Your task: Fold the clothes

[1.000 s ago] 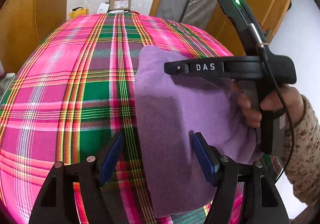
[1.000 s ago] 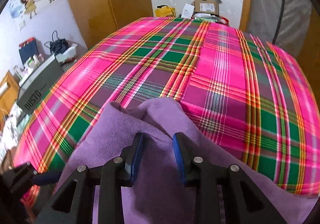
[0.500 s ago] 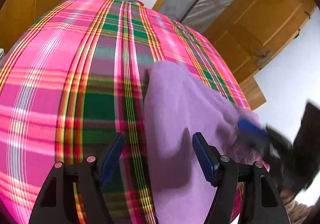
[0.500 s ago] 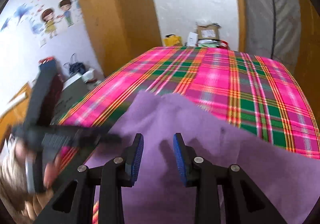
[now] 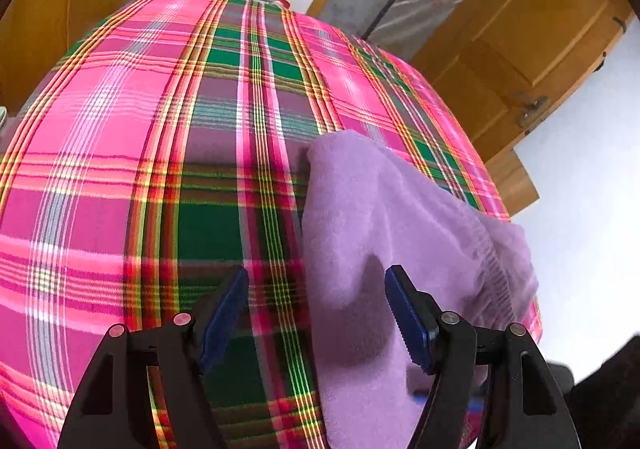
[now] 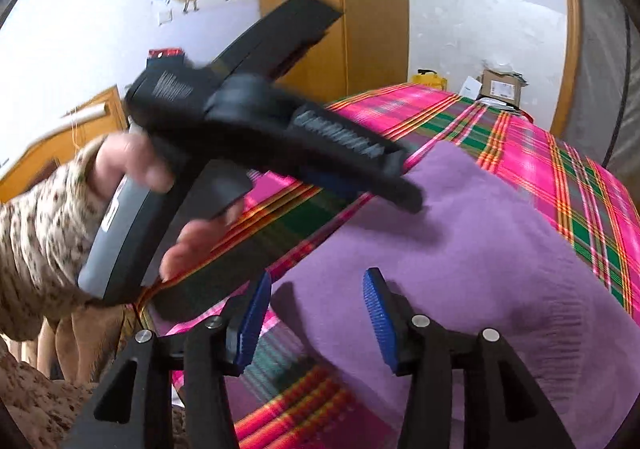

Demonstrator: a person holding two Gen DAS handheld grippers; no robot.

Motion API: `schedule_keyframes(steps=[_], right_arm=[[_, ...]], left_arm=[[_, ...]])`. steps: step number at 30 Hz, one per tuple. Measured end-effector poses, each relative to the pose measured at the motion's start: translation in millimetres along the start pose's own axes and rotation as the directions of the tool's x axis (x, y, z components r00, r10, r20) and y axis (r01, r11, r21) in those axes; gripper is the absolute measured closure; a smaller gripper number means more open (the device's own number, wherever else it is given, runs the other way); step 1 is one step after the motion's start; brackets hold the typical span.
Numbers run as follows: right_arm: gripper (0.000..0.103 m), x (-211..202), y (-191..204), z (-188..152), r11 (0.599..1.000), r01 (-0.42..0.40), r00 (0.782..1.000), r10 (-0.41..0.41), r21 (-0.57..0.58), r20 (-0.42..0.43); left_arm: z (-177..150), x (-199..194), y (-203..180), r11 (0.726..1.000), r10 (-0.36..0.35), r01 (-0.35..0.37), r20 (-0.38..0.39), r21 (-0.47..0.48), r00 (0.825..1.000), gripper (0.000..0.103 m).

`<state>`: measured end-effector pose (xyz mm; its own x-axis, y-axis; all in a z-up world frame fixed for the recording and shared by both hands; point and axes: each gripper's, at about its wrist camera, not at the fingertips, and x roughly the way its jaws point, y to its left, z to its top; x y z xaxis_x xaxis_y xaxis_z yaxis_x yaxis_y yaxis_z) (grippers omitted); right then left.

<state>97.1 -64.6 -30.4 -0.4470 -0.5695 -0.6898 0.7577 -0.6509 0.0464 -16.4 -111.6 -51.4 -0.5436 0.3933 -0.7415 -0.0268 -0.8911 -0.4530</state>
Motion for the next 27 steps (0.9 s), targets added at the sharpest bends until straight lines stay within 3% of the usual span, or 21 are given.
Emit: schedule_keyframes(steps=[5, 12, 18, 23, 27], right_arm=[[0.051, 15.3, 11.9, -9.1, 0.996, 0.085, 0.995, -0.085, -0.017, -0.042], [0.049, 21.7, 35.1, -16.3, 0.97, 0.23, 0.972, -0.233, -0.079, -0.021], [0.049, 19.8, 28.8, -14.0, 0.98, 0.197, 0.98, -0.197, 0.021, -0.022], [0.041, 27.1, 32.5, -15.6, 0.976, 0.214, 0.977, -0.212, 0.037, -0.034], [0.043, 27.2, 36.8, -19.9, 0.971, 0.24, 0.97, -0.24, 0.007, -0.022]], left_arm=[[11.3, 8.9, -4.5, 1.0, 0.003, -0.003, -0.021, 0.025, 1.0, 0.031], [23.9, 25.6, -13.5, 0.997, -0.001, 0.006, -0.058, 0.071, 0.998, 0.031], [24.4, 27.5, -17.7, 0.994, -0.01, 0.02, -0.089, 0.109, 0.996, 0.031], [24.4, 27.4, -17.0, 0.994, -0.01, 0.02, -0.096, 0.11, 0.995, 0.031], [24.7, 25.4, -15.4, 0.994, -0.014, 0.024, -0.099, 0.105, 0.995, 0.031]])
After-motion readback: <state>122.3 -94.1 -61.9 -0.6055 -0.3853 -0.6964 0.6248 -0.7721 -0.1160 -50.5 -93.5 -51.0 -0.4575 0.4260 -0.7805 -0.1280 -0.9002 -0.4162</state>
